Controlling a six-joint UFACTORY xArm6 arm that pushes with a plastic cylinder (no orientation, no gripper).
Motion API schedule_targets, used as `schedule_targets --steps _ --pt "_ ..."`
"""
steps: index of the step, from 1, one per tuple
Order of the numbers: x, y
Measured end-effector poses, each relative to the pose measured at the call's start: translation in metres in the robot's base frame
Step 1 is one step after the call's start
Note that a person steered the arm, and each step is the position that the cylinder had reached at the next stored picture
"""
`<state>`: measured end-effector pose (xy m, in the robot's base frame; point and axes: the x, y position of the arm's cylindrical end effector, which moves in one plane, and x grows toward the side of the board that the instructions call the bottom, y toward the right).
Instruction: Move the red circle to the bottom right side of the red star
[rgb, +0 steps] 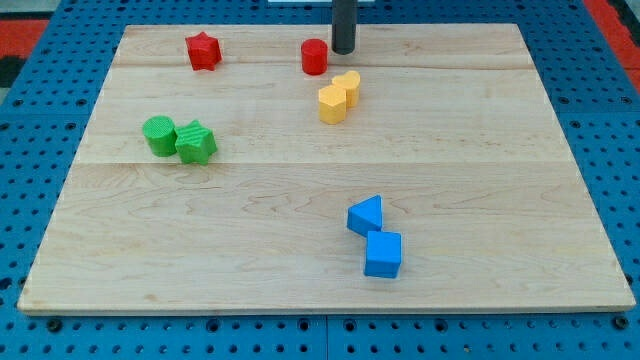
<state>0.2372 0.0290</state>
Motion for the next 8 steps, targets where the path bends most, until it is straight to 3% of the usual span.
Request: schedule_targets --steps 8 --pt "-0.001 -0.051"
